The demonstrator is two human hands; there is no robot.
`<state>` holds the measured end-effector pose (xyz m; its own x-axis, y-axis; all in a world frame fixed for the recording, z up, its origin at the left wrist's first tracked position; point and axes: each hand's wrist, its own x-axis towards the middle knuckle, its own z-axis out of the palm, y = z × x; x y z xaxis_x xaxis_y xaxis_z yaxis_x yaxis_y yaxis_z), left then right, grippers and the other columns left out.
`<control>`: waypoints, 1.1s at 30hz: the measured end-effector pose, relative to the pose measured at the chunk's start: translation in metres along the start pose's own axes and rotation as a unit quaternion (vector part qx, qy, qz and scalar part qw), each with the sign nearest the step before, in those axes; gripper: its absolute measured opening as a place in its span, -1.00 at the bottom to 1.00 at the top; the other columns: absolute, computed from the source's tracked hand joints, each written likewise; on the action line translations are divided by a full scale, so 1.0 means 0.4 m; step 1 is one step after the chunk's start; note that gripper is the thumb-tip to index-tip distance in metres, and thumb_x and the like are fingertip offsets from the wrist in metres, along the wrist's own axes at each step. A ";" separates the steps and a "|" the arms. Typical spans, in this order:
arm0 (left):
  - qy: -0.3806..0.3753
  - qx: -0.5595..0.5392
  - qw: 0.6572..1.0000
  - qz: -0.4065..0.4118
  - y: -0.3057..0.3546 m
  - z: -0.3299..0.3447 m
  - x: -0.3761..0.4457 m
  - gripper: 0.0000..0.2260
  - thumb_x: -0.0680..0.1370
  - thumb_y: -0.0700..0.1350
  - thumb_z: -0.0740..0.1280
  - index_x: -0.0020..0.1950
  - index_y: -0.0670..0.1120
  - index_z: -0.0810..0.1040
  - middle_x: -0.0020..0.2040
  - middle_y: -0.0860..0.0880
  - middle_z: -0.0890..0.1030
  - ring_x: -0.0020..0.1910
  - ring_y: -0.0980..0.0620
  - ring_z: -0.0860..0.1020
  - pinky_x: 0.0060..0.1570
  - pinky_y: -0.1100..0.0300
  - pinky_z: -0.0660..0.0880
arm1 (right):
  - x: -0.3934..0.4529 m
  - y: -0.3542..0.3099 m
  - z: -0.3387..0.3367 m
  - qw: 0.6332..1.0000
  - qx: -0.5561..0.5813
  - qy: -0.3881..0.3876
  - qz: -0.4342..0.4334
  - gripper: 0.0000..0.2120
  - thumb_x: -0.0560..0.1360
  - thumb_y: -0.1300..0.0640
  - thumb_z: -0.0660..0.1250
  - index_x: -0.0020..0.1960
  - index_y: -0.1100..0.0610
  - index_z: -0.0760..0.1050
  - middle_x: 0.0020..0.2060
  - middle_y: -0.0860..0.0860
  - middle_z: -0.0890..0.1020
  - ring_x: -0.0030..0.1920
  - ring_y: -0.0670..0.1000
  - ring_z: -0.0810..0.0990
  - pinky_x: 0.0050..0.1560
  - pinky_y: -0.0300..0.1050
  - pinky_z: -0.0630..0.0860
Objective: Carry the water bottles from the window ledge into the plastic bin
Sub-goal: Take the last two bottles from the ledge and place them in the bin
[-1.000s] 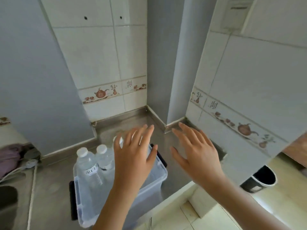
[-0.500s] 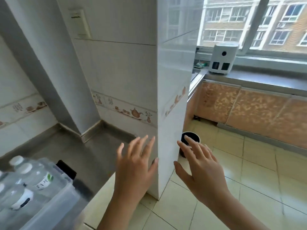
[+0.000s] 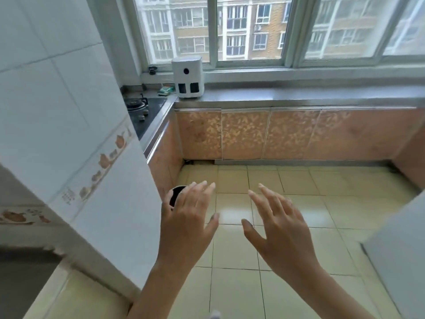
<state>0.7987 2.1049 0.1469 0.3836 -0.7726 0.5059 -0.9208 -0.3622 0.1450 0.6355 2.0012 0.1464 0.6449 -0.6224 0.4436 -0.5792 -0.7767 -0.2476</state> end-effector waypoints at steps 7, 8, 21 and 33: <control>-0.024 -0.055 0.995 0.081 0.110 0.228 0.299 -0.50 0.48 0.12 0.20 0.39 0.00 0.50 0.33 0.04 0.57 0.34 0.00 0.52 0.34 -0.14 0.27 | 0.162 0.243 0.051 0.994 -0.052 0.032 0.090 -0.49 0.48 -0.16 0.16 0.31 0.09 0.48 0.29 0.08 0.54 0.23 0.12 0.51 0.20 0.15 0.50; -0.025 -0.065 0.993 0.091 0.122 0.259 0.343 -0.50 0.48 0.12 0.20 0.39 0.00 0.50 0.33 0.04 0.57 0.34 0.00 0.52 0.35 -0.13 0.26 | 0.192 0.275 0.059 0.992 -0.058 0.034 0.103 -0.49 0.48 -0.17 0.16 0.31 0.09 0.48 0.29 0.08 0.53 0.24 0.12 0.51 0.20 0.16 0.50; -0.064 -0.153 0.957 0.240 0.373 0.584 0.844 -0.51 0.49 0.15 0.19 0.38 0.02 0.51 0.34 0.07 0.56 0.35 0.02 0.50 0.35 -0.08 0.24 | 0.471 0.669 0.065 0.949 -0.135 0.065 0.278 -0.47 0.47 -0.18 0.14 0.33 0.05 0.47 0.32 0.06 0.51 0.23 0.10 0.52 0.23 0.13 0.46; -0.086 -0.142 0.947 0.276 0.720 0.900 1.227 -0.52 0.44 0.11 0.34 0.35 0.03 0.53 0.31 0.07 0.58 0.34 0.02 0.51 0.33 -0.12 0.32 | 0.711 1.191 0.091 0.935 -0.115 0.080 0.325 -0.47 0.47 -0.19 0.15 0.34 0.04 0.46 0.33 0.04 0.50 0.22 0.07 0.50 0.20 0.13 0.49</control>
<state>0.7475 1.4338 0.1308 -0.1790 -0.8854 0.4289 -0.9569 0.2579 0.1331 0.5612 1.4504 0.1233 0.0463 -0.9187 0.3922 -0.9269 -0.1859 -0.3260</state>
